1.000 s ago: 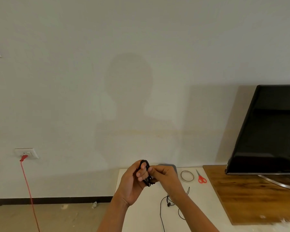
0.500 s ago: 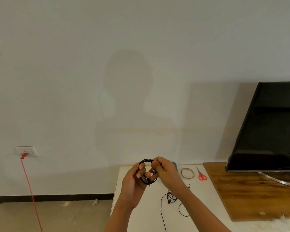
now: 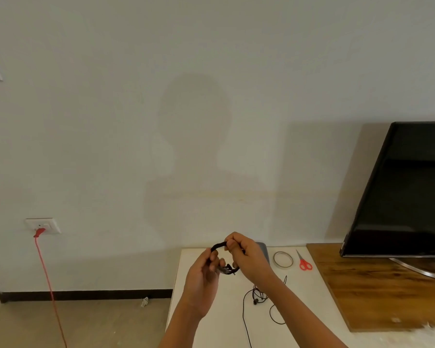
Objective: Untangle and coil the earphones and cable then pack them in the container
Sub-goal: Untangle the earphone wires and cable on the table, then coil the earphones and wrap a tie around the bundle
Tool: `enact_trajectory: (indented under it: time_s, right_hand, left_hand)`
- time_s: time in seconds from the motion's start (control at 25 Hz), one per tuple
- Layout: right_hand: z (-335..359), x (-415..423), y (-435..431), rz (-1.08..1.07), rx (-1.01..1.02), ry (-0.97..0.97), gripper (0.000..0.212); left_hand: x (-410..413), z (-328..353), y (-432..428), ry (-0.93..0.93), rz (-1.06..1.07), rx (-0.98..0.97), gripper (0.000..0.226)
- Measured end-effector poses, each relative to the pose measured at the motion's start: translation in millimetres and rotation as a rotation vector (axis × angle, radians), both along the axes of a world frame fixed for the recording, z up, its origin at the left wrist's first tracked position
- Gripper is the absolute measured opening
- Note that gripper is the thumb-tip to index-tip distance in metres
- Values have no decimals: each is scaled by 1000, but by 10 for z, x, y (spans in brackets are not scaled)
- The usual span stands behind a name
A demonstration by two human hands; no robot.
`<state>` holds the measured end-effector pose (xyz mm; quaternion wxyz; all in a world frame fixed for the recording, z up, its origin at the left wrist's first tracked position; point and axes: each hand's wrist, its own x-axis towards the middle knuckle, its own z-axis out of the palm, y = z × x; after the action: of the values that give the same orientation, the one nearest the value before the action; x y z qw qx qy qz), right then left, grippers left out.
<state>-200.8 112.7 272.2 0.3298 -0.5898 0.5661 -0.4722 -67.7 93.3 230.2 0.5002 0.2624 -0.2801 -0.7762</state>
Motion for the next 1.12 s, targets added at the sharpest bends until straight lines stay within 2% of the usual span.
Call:
enact_trajectory:
  time_s: [0.08, 0.12, 0.24, 0.4, 0.48, 0.64, 0.76, 0.84, 0.92, 1.04, 1.12]
  right_hand:
    - [-47, -36, -7, -1, -10, 67, 25]
    - [-75, -57, -8, 5, -18, 89, 24]
    - [-159, -121, -8, -2, -61, 161, 22]
    - [-254, -154, -42, 14, -64, 195, 23]
    - [-316, -180, -59, 6, -70, 214, 21]
    - [-472, -263, -82, 5, -30, 174, 19]
    - [-588, -342, -137, -20, 40, 22, 15]
    - [-722, -377, -185, -36, 96, -72, 13]
    - [-912, -415, -207, -43, 154, -147, 13]
    - [-1232, -574, -260, 8, 243, -231, 15]
    - [-1448, -799, -383, -71, 306, -270, 19]
  left_hand:
    - [43, -21, -11, 56, -120, 46, 31]
    - [72, -9, -27, 19, -185, 43, 40]
    - [135, 133, -116, -275, -371, -46, 63]
    - [42, 339, -244, -685, -463, -124, 54]
    - [-20, 344, -273, -773, -459, -119, 45]
    - [-102, 160, -309, -653, -409, -14, 42]
    - [-256, -114, -284, -360, -269, 140, 42]
    - [-373, -315, -297, -254, -191, 224, 37]
    - [-469, -485, -337, -313, -162, 264, 35]
    - [-584, -680, -450, -531, -161, 264, 36]
    - [-647, -757, -557, -644, -151, 248, 31]
